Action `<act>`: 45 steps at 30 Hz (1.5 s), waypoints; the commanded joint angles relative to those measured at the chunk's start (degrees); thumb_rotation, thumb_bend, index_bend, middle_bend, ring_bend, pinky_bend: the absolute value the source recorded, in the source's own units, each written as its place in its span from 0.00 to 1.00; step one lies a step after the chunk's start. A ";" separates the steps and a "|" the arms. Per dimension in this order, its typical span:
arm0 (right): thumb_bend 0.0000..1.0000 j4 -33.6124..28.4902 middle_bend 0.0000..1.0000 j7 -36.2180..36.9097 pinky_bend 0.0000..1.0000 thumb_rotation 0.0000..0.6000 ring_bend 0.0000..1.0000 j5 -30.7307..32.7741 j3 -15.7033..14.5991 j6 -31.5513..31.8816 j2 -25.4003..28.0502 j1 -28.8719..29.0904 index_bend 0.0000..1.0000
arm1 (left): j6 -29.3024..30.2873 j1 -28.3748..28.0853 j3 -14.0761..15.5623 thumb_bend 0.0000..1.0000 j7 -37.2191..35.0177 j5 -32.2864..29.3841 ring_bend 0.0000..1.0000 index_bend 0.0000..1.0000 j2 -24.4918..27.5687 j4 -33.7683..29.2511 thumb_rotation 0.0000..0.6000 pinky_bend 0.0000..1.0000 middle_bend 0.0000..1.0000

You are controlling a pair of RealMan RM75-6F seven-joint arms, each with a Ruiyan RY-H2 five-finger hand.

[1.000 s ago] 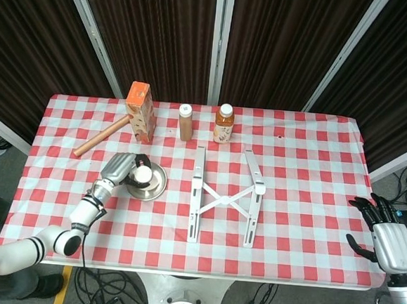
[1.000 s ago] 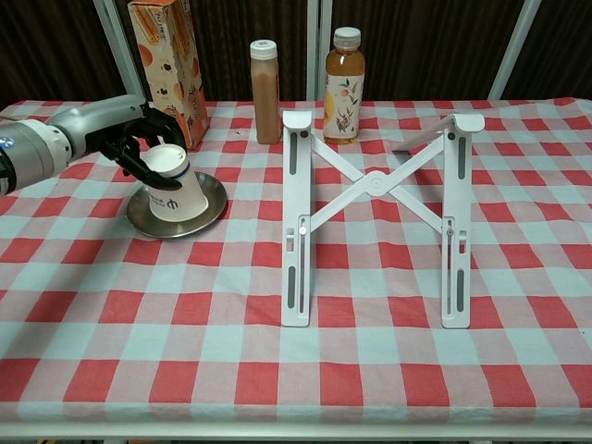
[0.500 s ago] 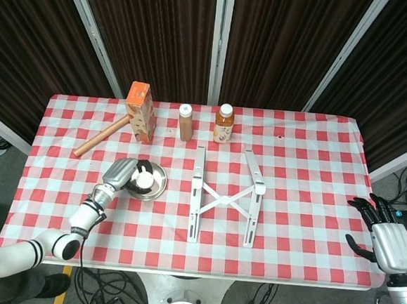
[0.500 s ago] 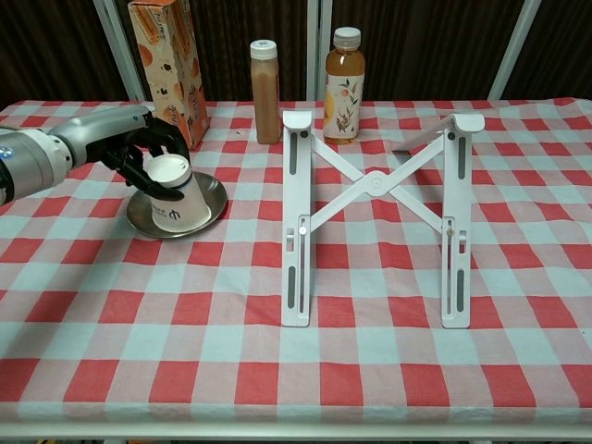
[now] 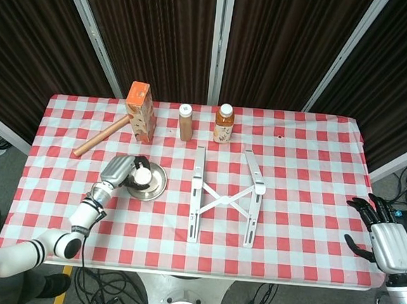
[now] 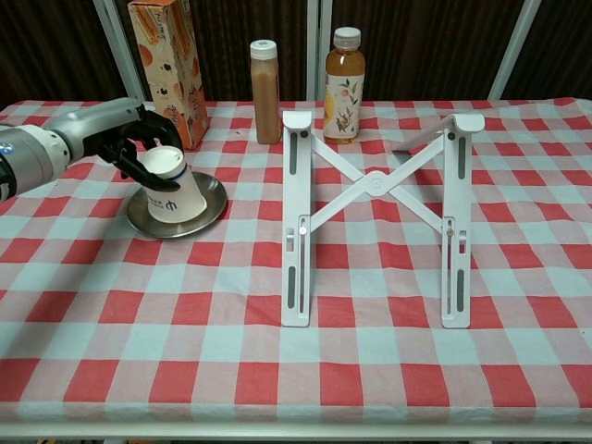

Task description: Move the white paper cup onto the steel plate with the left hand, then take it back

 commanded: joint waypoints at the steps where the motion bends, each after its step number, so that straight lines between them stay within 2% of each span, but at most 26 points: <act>1: 0.20 -0.08 0.17 -0.11 0.07 1.00 0.00 0.03 0.04 0.05 0.09 -0.02 0.18 | 0.46 0.20 0.59 0.17 0.67 0.59 0.45 0.49 -0.18 0.45 1.00 0.68 0.54; 10: 0.20 -0.44 0.17 -0.39 0.07 1.00 0.00 -0.06 -0.12 0.05 0.18 -0.12 0.18 | 0.79 -0.58 -2.12 0.17 0.67 -2.45 0.45 0.49 -3.46 7.64 1.00 0.68 0.54; 18: 0.20 -0.63 0.17 -0.63 0.07 1.00 0.00 -0.19 -0.11 -0.16 0.17 0.09 0.18 | 2.65 1.79 0.51 0.17 -1.05 1.14 0.45 0.49 -0.26 1.02 1.00 0.68 0.54; 21: 0.20 -0.71 0.17 -0.69 0.07 1.00 0.00 -0.03 -0.06 -0.11 0.22 0.03 0.18 | 2.90 1.64 0.73 0.17 -0.13 1.60 0.45 0.49 -0.19 0.63 1.00 0.68 0.54; 31: 0.20 -1.03 0.17 -0.84 0.07 1.00 0.00 -0.20 -0.09 0.24 0.34 -0.12 0.18 | -1.74 -1.49 -3.09 0.17 2.28 -4.56 0.45 0.49 -3.95 9.98 1.00 0.68 0.54; 35: 0.20 -0.82 0.17 -0.55 0.07 1.00 0.00 -0.31 -0.14 0.40 0.27 -0.20 0.18 | 0.21 -0.23 -3.10 0.17 1.23 -3.69 0.45 0.49 -2.26 6.89 1.00 0.68 0.54; 42: 0.20 -0.60 0.17 -0.09 0.07 1.00 0.00 -0.83 -0.15 1.17 0.39 -0.38 0.18 | 8.65 5.08 -2.40 0.17 -2.88 0.85 0.44 0.49 5.46 -5.16 1.00 0.68 0.53; 45: 0.20 -0.30 0.17 0.31 0.07 1.00 0.00 -1.11 -0.28 1.45 0.30 -0.50 0.18 | 9.93 6.56 -2.74 0.17 -3.01 0.25 0.44 0.49 8.43 -7.44 1.00 0.68 0.53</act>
